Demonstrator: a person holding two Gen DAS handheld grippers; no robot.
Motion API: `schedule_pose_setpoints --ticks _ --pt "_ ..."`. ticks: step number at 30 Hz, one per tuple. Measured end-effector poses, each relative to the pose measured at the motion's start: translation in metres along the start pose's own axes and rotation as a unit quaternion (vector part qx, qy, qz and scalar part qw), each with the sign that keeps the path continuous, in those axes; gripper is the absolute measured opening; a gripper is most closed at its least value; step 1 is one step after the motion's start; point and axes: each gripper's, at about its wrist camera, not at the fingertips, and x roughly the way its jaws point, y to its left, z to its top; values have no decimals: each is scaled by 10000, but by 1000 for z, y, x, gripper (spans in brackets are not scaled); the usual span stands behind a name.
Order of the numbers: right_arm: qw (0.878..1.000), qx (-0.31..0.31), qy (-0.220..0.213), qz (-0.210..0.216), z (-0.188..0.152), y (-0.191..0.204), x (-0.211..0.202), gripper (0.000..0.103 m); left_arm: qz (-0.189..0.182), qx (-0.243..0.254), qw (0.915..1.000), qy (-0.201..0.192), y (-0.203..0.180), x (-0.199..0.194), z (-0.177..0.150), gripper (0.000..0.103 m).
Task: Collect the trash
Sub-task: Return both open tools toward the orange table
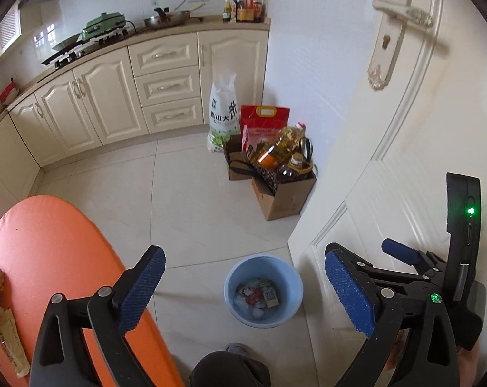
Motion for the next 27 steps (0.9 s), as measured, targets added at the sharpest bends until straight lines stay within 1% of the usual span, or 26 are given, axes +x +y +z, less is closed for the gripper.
schedule_pose_setpoints --ticks 2,6,10,12,16,21,23,27 --pt "9997 -103 -194 97 2 17 -24 103 12 -80 9995 -305 12 -35 -9 102" --pt "9971 -420 -570 281 2 58 -70 103 139 -216 9961 -849 37 -96 -36 102" --pt "9920 -740 -877 520 -7 103 -108 103 331 -426 9902 -1287 69 -153 -79 102" --pt "9886 -921 -1005 643 -12 128 -125 103 455 -598 9857 -1508 85 -184 -104 102" --pt "9796 -1321 -1227 884 -27 176 -153 103 787 -922 9749 -1869 108 -233 -153 102" --pt "9676 -1751 -1366 1203 -50 230 -179 103 1171 -1386 9577 -2233 132 -295 -216 102" --pt "9617 -1928 -1431 1319 -60 253 -189 103 1395 -1511 9500 -2349 138 -315 -240 102" --pt "9483 -2252 -1537 1623 -82 294 -209 103 1732 -1797 9367 -2455 150 -353 -287 102"
